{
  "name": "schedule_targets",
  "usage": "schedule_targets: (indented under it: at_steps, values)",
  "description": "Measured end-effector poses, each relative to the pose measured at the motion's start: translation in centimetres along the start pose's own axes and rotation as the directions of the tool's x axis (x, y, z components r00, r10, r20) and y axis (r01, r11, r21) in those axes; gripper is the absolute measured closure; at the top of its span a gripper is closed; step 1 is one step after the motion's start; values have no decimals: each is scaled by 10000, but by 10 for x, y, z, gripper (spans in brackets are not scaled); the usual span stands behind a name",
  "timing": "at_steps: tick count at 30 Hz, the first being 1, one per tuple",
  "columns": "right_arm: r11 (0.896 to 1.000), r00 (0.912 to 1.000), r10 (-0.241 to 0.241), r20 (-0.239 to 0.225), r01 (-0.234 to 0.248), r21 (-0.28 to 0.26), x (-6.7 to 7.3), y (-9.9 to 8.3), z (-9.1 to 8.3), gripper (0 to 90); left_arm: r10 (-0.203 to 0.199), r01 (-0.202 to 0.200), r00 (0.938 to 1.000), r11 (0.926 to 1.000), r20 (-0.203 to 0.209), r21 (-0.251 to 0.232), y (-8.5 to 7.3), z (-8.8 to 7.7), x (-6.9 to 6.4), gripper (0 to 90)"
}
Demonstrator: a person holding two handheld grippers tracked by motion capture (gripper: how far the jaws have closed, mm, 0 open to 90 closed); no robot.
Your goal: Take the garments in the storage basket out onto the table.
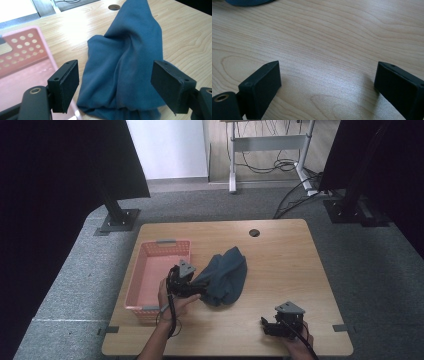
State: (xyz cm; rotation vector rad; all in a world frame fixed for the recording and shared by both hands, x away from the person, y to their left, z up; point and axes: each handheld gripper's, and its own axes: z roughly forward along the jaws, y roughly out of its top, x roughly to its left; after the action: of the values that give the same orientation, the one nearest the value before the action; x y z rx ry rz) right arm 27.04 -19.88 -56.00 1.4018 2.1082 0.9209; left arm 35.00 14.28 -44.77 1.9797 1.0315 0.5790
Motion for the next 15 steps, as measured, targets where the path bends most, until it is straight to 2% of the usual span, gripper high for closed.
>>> schedule_targets:
  at_steps: [15]
  values:
    - [10000, 10000, 65, -3, -65, 26, 0, 0, 0, 65, -675, 673, 9977, 9974, -67, -260, -34, -30, 26, 229]
